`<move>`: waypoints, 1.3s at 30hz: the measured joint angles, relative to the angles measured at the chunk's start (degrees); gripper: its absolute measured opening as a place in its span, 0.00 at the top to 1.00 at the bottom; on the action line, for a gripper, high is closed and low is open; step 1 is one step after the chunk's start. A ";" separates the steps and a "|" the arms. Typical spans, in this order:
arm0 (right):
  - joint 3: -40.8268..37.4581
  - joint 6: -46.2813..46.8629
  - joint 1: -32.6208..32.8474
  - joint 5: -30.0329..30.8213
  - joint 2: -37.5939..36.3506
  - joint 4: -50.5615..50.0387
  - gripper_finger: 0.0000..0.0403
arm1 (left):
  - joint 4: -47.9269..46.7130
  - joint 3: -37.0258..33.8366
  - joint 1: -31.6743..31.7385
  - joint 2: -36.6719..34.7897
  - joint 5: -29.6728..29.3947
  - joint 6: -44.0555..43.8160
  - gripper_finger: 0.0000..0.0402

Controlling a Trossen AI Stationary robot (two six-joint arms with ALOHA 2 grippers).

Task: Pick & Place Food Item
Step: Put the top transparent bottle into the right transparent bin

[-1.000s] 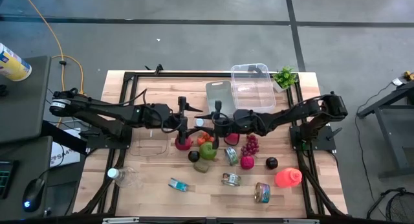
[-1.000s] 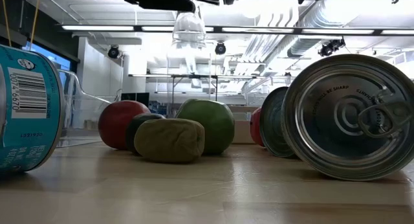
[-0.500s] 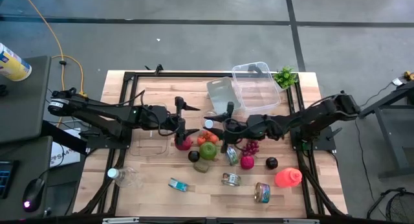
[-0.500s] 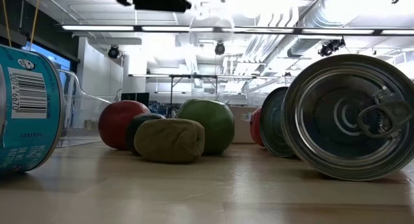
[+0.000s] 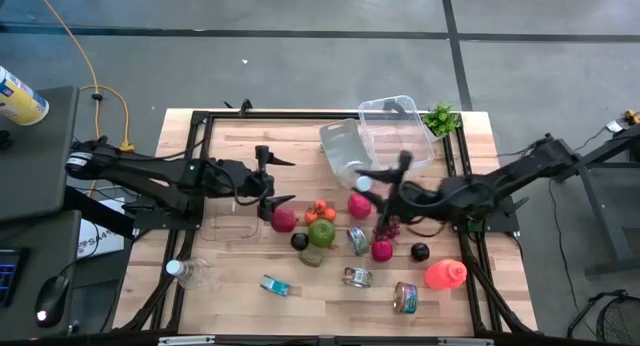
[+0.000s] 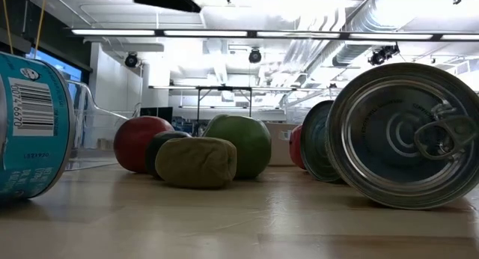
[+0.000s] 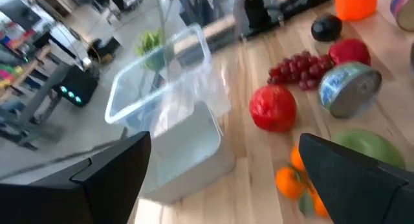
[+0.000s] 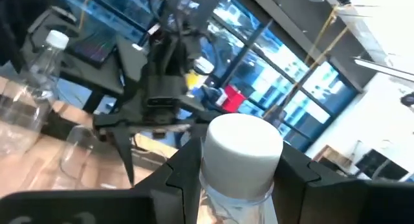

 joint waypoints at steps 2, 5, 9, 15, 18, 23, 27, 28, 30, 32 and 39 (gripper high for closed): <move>0.00 -0.01 0.55 1.23 -3.17 -0.81 0.72 | -1.39 0.00 0.03 -0.98 0.14 -0.78 0.04; 0.00 -0.01 0.92 1.66 -8.01 -1.55 0.72 | -3.64 0.00 0.48 -2.30 1.27 -2.22 0.04; 0.00 -1.66 -1.04 4.10 -13.91 -1.63 0.72 | -5.49 -0.02 1.26 -3.73 4.44 -3.41 0.04; 0.02 0.81 -13.34 4.64 -16.80 -1.40 0.72 | -7.25 -0.02 2.75 -4.88 7.02 -3.53 0.04; 0.03 8.26 -21.86 4.18 -16.43 -4.64 0.72 | -7.43 -0.02 3.56 -4.92 7.11 -3.88 0.04; 0.00 21.47 -35.45 -1.99 -12.30 -10.78 0.72 | -8.40 -0.02 4.65 -4.92 9.50 -4.45 0.04; 0.00 26.48 -42.05 -3.59 -6.41 -11.18 0.72 | -8.29 -0.02 4.68 -4.90 9.85 -6.20 0.04; -0.02 27.36 -43.49 -3.65 -5.09 -11.55 0.72 | -8.35 -0.02 4.68 -4.90 9.85 -6.42 0.04; -0.04 29.69 -46.31 -3.70 -2.83 -11.49 0.72 | -8.56 -0.02 4.68 -4.90 9.84 -6.53 0.04; -0.04 32.01 -48.29 -3.15 -0.76 -11.69 0.72 | -9.00 -0.02 4.66 -4.90 9.84 -6.53 0.04; -0.02 38.72 -51.59 -3.09 5.38 -13.20 0.72 | -9.46 -0.02 4.57 -4.90 10.66 -6.53 0.04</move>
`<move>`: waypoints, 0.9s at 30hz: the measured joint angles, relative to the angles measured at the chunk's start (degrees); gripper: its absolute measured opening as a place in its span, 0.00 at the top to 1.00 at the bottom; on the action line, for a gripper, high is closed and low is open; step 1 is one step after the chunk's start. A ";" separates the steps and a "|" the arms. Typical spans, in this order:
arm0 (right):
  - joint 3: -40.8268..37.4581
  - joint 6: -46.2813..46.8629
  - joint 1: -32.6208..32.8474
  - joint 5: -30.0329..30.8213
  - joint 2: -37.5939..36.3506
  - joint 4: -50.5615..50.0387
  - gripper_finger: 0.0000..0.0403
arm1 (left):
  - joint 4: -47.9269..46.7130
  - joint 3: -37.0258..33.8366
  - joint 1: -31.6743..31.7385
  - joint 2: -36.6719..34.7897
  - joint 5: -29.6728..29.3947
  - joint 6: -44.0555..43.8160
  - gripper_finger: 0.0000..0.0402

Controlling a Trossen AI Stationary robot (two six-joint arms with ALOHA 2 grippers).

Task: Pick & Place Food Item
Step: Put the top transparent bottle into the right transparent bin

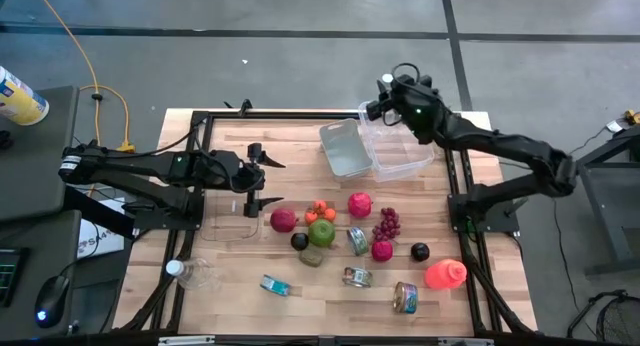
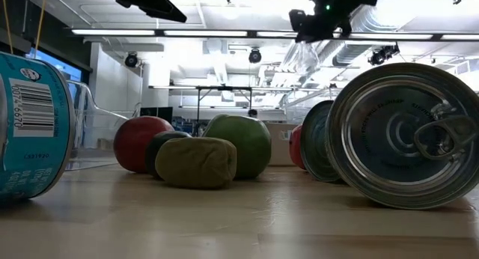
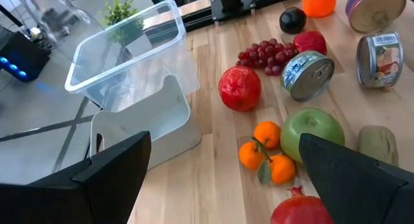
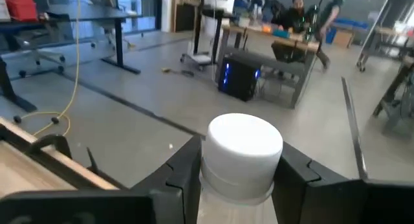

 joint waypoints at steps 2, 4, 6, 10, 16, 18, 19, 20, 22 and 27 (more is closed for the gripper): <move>0.02 1.72 -0.22 0.90 1.34 -0.58 0.72 | -0.17 0.00 0.00 0.00 0.01 0.02 0.04; 0.02 2.30 -0.20 2.79 2.65 -1.72 0.72 | -0.16 0.00 0.00 0.00 0.01 0.01 0.04; 0.02 1.45 -0.02 5.51 3.57 -2.29 0.72 | -0.19 0.00 0.00 0.02 0.02 0.02 0.04; 0.02 2.04 0.18 6.31 4.50 -4.09 0.72 | -0.14 0.00 0.00 0.02 0.04 -0.22 0.04; 0.00 6.34 -0.35 2.87 4.48 -3.50 0.72 | -0.14 0.00 0.00 0.02 0.05 -0.87 0.04; 0.01 6.38 -0.34 2.91 4.48 -3.54 0.72 | -0.15 0.00 -0.09 0.02 0.11 -2.43 0.04; 0.00 6.41 -0.33 2.77 4.48 -3.51 0.72 | -0.18 0.00 -0.20 0.02 0.12 -3.52 0.04; 0.00 6.58 -0.29 2.66 4.48 -3.50 0.72 | -0.27 0.00 -0.35 0.02 0.13 -4.58 0.04; -0.01 6.59 -0.08 1.72 4.48 -3.20 0.72 | -0.85 0.00 -0.57 0.02 0.25 -5.69 0.04; -3.69 5.34 0.52 1.17 4.48 6.33 0.72 | -1.18 -0.02 -0.57 0.04 0.25 -5.10 0.04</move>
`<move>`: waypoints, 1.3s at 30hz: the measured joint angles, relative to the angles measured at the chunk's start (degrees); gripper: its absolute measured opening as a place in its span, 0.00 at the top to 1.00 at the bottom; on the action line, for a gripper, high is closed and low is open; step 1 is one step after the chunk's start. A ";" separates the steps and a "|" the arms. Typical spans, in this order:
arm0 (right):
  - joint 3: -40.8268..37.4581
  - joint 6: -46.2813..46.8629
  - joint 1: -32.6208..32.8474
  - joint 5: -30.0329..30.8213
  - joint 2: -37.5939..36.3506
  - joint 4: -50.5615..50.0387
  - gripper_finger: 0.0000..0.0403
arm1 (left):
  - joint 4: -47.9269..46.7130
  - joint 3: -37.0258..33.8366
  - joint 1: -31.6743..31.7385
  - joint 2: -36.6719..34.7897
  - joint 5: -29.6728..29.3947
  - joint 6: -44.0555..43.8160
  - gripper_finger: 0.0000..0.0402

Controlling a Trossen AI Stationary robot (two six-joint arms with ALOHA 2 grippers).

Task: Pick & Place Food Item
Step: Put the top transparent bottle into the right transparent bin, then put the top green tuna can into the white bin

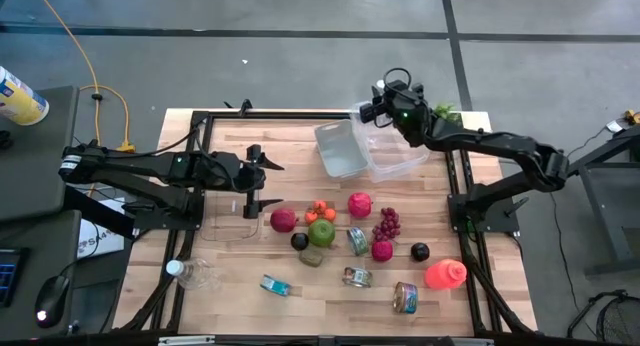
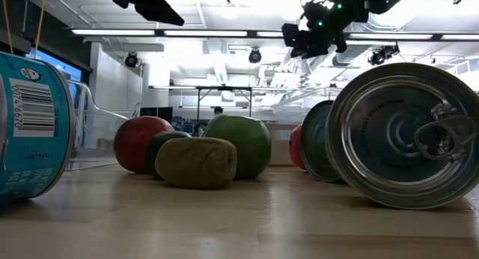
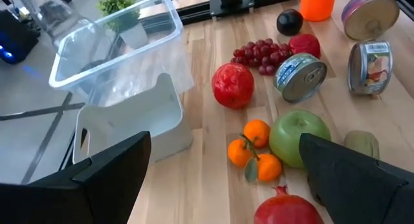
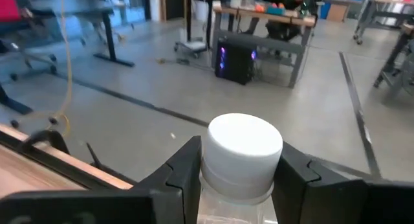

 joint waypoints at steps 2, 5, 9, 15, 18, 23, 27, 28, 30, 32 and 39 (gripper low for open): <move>-0.83 -0.11 -0.02 -0.02 0.00 0.51 0.72 | 0.00 0.00 0.00 0.00 0.00 -1.67 0.04; -1.82 0.12 -0.18 -0.01 0.00 0.49 0.72 | 0.07 0.00 0.02 0.00 -0.02 -4.36 0.04; -2.08 1.61 -0.10 -0.48 0.00 0.51 0.72 | 0.18 0.00 0.02 0.00 -0.04 -5.16 0.04; -2.08 3.08 -0.11 -1.01 -0.02 0.52 0.66 | 0.42 0.00 0.02 0.00 -0.08 -5.33 0.04; -2.08 3.14 -0.11 -0.95 -0.02 0.52 0.49 | 0.86 0.00 0.02 0.00 -0.22 -4.96 0.04; -2.08 3.03 -0.11 -0.92 -0.02 0.52 0.30 | 0.87 0.00 0.02 0.00 -0.21 -4.28 0.04; -2.08 1.43 -0.10 -0.89 -0.02 1.29 0.23 | 0.86 0.00 0.02 0.00 -0.20 -4.27 0.04; -2.08 0.70 -0.09 -0.99 -0.02 1.81 0.22 | 0.86 0.00 0.02 0.00 -0.20 -4.26 0.04; -2.08 -0.59 0.18 -1.03 -0.02 3.19 0.21 | 0.86 0.00 0.02 0.00 -0.20 -4.26 0.04; -2.08 -2.15 0.70 -0.99 -0.02 4.55 0.22 | 0.86 0.00 0.02 0.00 -0.20 -4.26 0.04; -2.08 -8.49 4.54 -1.06 -0.36 9.98 0.22 | 0.84 0.00 0.02 0.00 -0.20 -4.26 0.04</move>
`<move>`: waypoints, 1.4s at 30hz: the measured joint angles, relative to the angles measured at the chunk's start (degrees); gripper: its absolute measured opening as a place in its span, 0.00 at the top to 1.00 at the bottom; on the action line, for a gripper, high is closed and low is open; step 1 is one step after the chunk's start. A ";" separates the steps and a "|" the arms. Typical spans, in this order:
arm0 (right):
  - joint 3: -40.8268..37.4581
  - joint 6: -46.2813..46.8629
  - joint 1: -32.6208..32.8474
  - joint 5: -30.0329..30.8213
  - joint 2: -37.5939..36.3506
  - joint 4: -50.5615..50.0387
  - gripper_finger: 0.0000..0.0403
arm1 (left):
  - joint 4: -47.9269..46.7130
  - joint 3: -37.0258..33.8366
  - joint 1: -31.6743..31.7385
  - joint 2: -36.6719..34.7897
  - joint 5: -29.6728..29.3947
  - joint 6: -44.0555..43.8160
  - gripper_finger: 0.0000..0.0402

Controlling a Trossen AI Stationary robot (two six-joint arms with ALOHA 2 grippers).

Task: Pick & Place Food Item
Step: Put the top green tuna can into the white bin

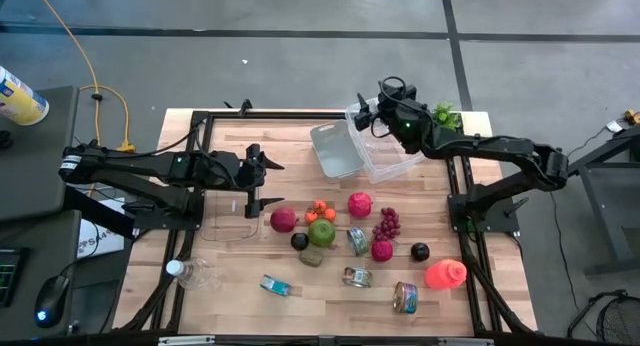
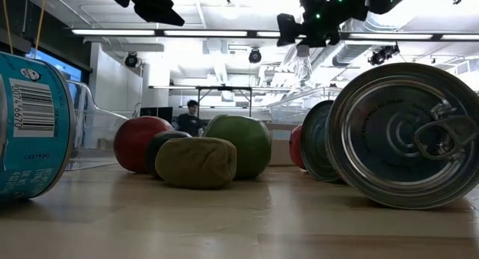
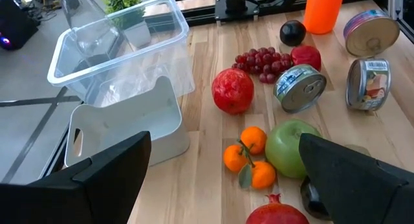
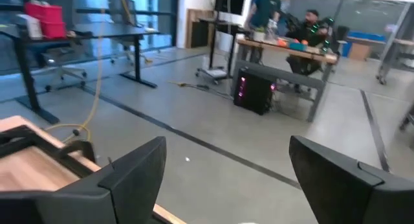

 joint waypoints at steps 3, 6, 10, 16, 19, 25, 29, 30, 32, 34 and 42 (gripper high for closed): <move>0.00 -2.29 1.82 0.92 -0.52 1.26 0.22 | -0.02 0.00 0.00 0.00 0.02 0.00 0.04; 0.00 -6.99 3.55 3.85 -1.73 1.89 0.22 | -0.02 0.00 0.00 0.00 0.02 0.00 0.04; 0.00 -12.20 6.09 7.60 -4.50 2.17 0.22 | 0.08 0.00 0.00 0.00 0.02 0.00 0.04; 0.00 -14.18 13.00 8.19 -10.54 1.53 0.22 | 0.24 0.00 0.00 0.00 0.30 0.01 0.04; 0.00 -14.22 18.62 7.63 -13.66 -0.58 0.22 | 0.26 0.00 0.00 0.00 3.12 -0.51 0.04; 0.04 -12.53 32.42 10.72 -17.63 -5.30 0.22 | 0.24 0.00 0.00 0.00 8.90 -4.25 0.04; 0.04 -4.82 41.28 12.16 -17.92 -13.08 0.22 | 0.22 0.00 0.00 0.00 10.23 -7.11 0.04; 0.04 -1.51 43.15 11.94 -17.91 -15.81 0.22 | 0.22 0.00 -0.01 0.00 10.21 -8.02 0.04; 0.04 6.44 46.53 11.03 -17.61 -21.61 0.22 | 0.24 0.00 0.00 0.00 10.21 -10.01 0.04; 0.04 15.47 48.90 8.25 -16.94 -27.01 0.22 | 0.22 0.00 0.00 0.00 10.21 -11.41 0.04; 0.02 28.40 52.96 -8.60 -10.32 -34.54 0.22 | 0.24 0.00 0.00 0.00 10.16 -8.68 0.04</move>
